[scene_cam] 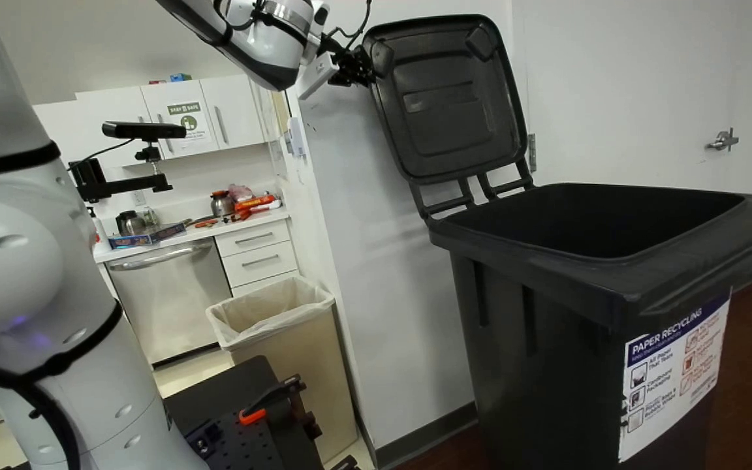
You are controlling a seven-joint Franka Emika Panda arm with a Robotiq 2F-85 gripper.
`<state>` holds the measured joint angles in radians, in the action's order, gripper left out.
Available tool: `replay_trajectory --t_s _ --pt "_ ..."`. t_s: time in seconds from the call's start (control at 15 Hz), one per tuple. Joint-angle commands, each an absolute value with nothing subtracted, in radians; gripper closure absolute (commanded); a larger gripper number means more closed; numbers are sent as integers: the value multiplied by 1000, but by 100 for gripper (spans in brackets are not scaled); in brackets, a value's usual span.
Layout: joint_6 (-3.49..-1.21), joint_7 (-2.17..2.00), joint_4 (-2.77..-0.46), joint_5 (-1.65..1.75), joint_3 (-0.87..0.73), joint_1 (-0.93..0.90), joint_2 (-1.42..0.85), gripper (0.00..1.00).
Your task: Close the lid of the black bin.
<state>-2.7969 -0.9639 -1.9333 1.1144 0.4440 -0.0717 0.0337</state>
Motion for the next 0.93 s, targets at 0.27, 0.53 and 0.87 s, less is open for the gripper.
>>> replay_trajectory --t_s 0.27,0.53,0.87 --pt "-2879 -1185 -2195 1170 332 10 307 94" --pt "-2919 -1294 -2273 1210 284 52 373 94" --pt "-2961 -1427 -2335 1270 256 100 418 94"
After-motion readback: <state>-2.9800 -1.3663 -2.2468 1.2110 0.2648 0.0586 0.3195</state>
